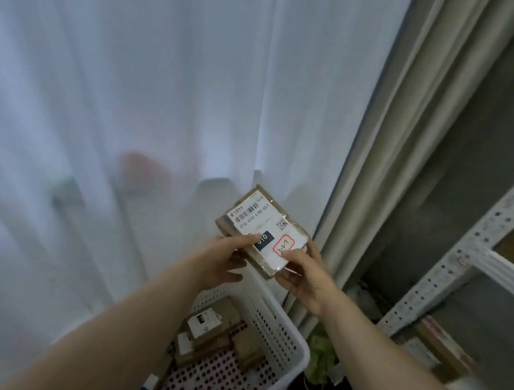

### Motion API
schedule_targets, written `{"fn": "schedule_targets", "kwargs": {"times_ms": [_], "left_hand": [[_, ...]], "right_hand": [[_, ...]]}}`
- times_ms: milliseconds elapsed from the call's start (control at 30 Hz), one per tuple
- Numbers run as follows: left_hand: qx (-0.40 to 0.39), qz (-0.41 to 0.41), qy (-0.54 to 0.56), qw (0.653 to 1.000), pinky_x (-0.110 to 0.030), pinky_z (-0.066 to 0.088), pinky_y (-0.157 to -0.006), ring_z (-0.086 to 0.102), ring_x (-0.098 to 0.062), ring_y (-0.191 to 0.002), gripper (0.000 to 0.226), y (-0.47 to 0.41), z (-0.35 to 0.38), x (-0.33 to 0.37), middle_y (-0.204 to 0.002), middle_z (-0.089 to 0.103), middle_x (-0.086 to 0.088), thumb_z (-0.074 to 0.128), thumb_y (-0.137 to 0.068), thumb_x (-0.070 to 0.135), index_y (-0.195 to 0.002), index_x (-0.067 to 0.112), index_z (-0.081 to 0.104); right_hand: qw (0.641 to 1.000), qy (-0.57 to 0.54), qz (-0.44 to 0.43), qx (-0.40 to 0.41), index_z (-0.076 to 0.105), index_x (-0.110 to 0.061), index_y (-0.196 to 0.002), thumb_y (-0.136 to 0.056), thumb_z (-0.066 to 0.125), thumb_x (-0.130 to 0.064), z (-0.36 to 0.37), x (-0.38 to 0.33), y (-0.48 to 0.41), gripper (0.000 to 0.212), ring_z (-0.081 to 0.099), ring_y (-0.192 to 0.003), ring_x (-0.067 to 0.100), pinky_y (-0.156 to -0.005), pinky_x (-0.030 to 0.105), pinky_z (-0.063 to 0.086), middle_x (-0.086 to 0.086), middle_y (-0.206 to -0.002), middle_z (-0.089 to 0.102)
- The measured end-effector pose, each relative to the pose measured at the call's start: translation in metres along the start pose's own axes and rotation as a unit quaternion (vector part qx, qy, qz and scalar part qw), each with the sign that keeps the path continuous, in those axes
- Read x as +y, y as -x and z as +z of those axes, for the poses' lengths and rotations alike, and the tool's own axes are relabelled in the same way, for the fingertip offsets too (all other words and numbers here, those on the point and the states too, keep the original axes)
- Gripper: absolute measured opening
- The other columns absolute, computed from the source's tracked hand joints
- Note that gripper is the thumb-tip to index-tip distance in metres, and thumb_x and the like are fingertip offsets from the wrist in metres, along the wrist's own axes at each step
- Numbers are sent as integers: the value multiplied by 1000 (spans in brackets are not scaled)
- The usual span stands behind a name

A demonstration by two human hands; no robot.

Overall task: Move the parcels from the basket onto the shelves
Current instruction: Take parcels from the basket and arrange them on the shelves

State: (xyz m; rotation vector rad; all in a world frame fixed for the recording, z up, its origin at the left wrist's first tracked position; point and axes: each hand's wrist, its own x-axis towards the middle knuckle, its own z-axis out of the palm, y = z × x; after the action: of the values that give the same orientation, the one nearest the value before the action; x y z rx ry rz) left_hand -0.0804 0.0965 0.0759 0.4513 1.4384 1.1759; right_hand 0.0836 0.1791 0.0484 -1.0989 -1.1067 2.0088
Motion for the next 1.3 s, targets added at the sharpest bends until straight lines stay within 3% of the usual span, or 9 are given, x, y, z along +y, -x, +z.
{"fn": "schedule_targets", "kwargs": {"times_ms": [133, 300, 400, 500, 633, 733, 900, 1100, 1300], "left_hand": [[-74, 27, 11, 997, -42, 50, -84, 61, -23, -97, 29, 10, 26, 0, -101, 68, -5, 66, -85, 20, -112, 10, 64], [-130, 34, -21, 991, -48, 54, -84, 64, -26, -100, 28, 30, 68, 12, -104, 70, -10, 67, -82, 10, -110, 8, 64], [-160, 44, -68, 984, -45, 56, -77, 64, -24, -99, 27, 46, 102, 18, -103, 71, -9, 68, -82, 10, -109, 9, 65], [-186, 54, -113, 975, -43, 57, -75, 66, -24, -98, 30, 60, 141, 16, -105, 71, -10, 69, -82, 12, -112, 9, 65], [-214, 51, -143, 965, -39, 58, -68, 69, -21, -89, 30, 80, 195, 8, -97, 73, -8, 69, -82, 12, -112, 9, 63], [-248, 45, -164, 954, -43, 57, -76, 70, -24, -94, 38, 92, 230, 1, -99, 74, -9, 72, -78, 9, -114, 8, 61], [-270, 53, -197, 941, -39, 58, -70, 69, -22, -93, 31, 113, 278, -13, -99, 73, -9, 69, -81, 4, -110, 8, 60], [-291, 58, -239, 924, -34, 58, -61, 72, -17, -80, 31, 127, 320, -31, -92, 75, -6, 70, -80, 6, -109, 9, 60], [-308, 68, -272, 909, -43, 58, -77, 70, -23, -91, 27, 144, 356, -43, -93, 75, -6, 72, -79, 7, -104, 12, 64]], "right_hand": [[1000, -9, -26, 15, 52, -27, -128, -77, 70, 0, -17, -7, 43, 60, 69, -79, 23, -77, 37, 56, 7, -92, 74], [994, -25, -54, 93, 68, -21, -88, -51, 74, -31, -57, -36, 102, 39, 50, -81, 14, -70, 29, 38, -1, -81, 63], [989, 16, -90, 120, 64, -16, -114, -54, 77, -37, -82, -55, 131, 65, 54, -85, 14, -72, 29, 38, 3, -95, 64], [982, 61, -114, 138, 54, -15, -131, -79, 73, -16, -110, -68, 160, 55, 66, -83, 13, -72, 25, 50, 6, -103, 72], [975, 49, -121, 181, 55, -16, -132, -81, 72, -9, -152, -74, 199, 54, 70, -87, 17, -73, 30, 54, 5, -97, 75], [973, 16, -122, 196, 55, -16, -130, -81, 72, -9, -181, -76, 228, 53, 71, -91, 21, -78, 33, 56, 7, -98, 75], [966, 14, -130, 224, 58, -16, -126, -84, 69, -10, -212, -79, 273, 43, 70, -65, 7, -51, 18, 50, 2, -86, 75], [960, 11, -131, 245, 55, -11, -129, -81, 70, -4, -245, -70, 308, 51, 72, -77, 13, -60, 23, 53, 5, -95, 75], [950, 9, -138, 279, 56, -13, -127, -82, 69, -3, -267, -66, 343, 48, 69, -65, 5, -50, 16, 49, 1, -90, 73]]}}
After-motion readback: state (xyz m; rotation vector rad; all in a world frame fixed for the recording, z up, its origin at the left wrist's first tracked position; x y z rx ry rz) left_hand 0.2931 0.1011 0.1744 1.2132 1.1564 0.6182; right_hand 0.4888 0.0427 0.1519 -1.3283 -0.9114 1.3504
